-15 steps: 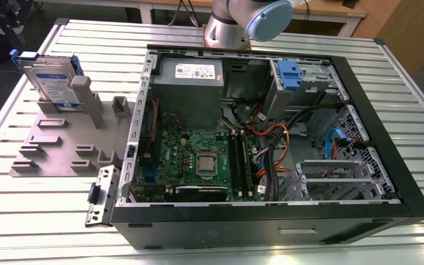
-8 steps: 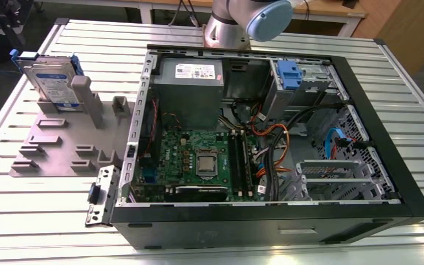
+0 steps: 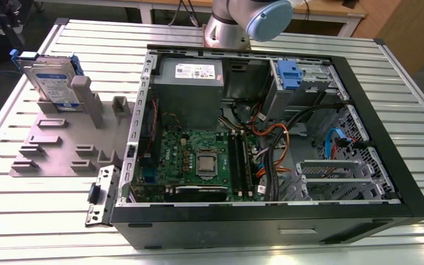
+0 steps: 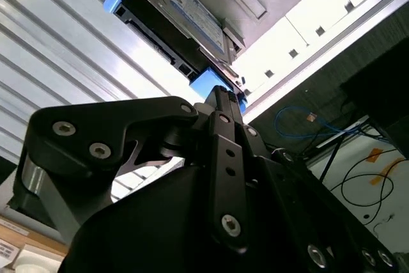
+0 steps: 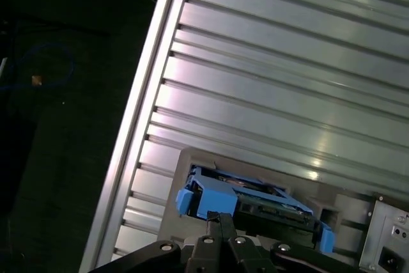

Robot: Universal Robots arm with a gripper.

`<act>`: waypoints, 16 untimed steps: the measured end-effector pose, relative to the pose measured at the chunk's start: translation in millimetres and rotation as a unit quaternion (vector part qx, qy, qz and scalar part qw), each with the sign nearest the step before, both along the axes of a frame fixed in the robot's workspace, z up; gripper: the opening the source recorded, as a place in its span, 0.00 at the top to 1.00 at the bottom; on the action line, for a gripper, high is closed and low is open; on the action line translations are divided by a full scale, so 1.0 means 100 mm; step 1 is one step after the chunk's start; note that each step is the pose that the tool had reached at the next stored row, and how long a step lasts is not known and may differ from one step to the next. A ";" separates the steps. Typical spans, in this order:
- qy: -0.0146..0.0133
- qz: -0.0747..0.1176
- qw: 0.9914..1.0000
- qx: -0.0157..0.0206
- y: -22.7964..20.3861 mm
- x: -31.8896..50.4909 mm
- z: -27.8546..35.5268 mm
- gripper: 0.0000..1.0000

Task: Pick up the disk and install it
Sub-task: 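Pick up the disk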

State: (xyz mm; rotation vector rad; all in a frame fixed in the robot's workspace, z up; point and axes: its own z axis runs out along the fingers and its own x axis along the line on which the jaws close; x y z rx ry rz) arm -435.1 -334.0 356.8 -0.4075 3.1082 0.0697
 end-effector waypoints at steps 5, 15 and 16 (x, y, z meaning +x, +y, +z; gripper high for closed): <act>0.000 0.016 1.000 0.000 0.000 0.000 0.000 0.89; 0.000 0.048 0.999 0.000 0.000 0.000 0.000 0.89; 0.000 0.051 0.999 0.000 0.000 0.000 0.000 0.89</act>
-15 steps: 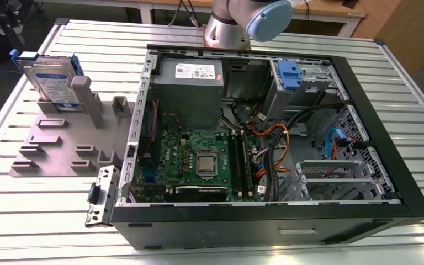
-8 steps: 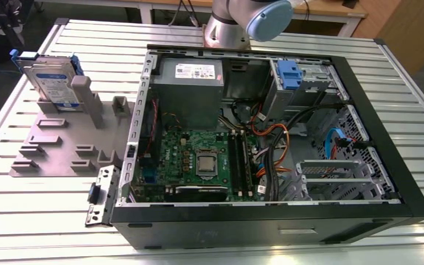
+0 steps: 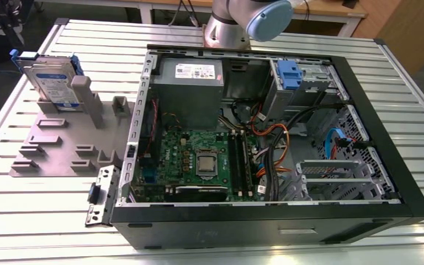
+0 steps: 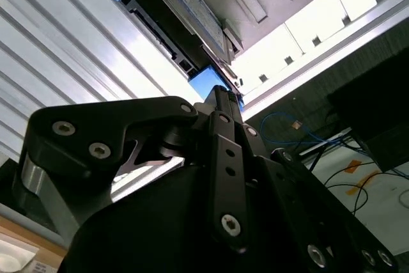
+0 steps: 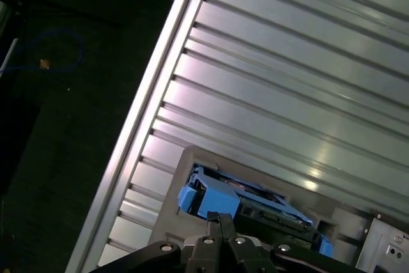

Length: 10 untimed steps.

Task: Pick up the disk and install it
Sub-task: 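Pick up the disk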

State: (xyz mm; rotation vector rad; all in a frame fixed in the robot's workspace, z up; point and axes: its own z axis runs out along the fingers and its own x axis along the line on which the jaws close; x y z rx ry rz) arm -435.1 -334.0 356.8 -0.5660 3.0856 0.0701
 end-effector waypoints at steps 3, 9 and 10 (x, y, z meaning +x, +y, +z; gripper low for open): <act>0.000 0.011 1.000 0.000 0.000 0.000 0.000 0.89; 0.000 0.019 1.000 0.000 0.000 0.000 0.000 0.89; 0.000 0.019 1.000 0.000 0.000 0.000 0.000 0.89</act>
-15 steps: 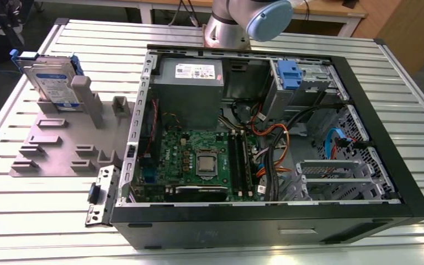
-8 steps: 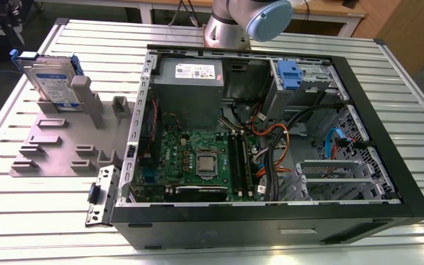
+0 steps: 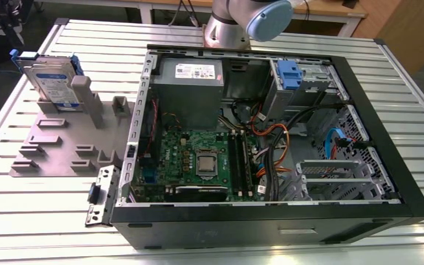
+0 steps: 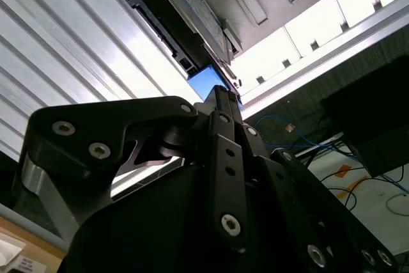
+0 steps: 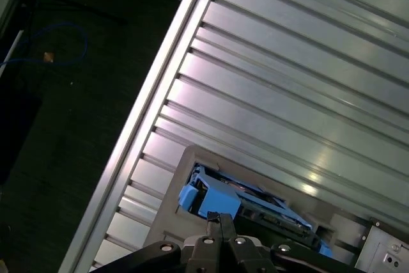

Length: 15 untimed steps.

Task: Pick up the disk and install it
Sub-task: 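Pick up the disk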

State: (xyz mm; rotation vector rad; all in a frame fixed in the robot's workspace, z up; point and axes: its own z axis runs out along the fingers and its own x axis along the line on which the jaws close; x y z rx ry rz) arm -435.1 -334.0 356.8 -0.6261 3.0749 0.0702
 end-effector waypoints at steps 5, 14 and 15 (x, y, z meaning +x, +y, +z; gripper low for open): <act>0.000 0.000 1.000 0.000 0.000 0.000 0.000 0.89; 0.000 0.014 1.000 0.000 0.000 0.000 0.000 0.89; 0.000 0.018 1.000 0.000 0.000 0.000 0.000 0.89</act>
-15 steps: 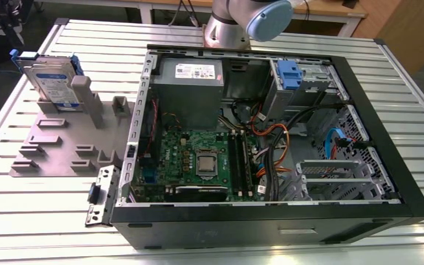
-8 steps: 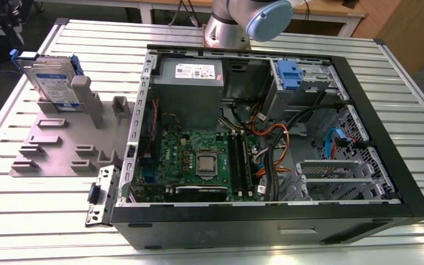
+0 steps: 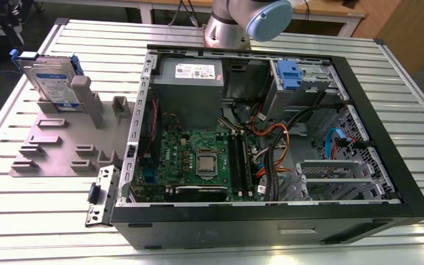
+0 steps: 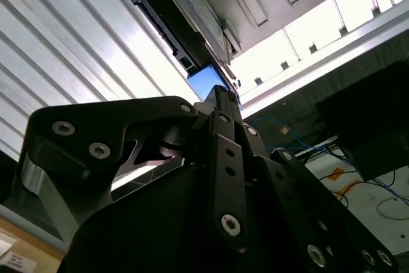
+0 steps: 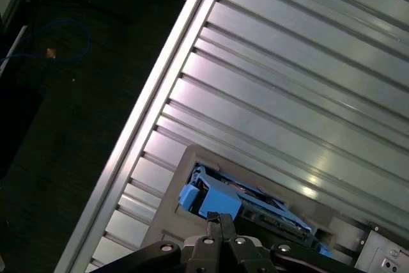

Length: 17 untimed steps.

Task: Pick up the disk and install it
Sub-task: 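Pick up the disk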

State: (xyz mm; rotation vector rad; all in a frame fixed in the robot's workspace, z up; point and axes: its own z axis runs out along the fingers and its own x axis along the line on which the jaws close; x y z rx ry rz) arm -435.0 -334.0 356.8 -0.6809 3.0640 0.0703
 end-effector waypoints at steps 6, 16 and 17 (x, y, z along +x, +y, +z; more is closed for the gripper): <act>0.000 0.037 0.999 0.000 0.000 0.000 0.000 0.89; 0.000 0.134 0.991 0.000 0.000 0.000 -0.003 0.89; 0.000 0.134 0.991 0.000 0.000 0.000 -0.003 0.89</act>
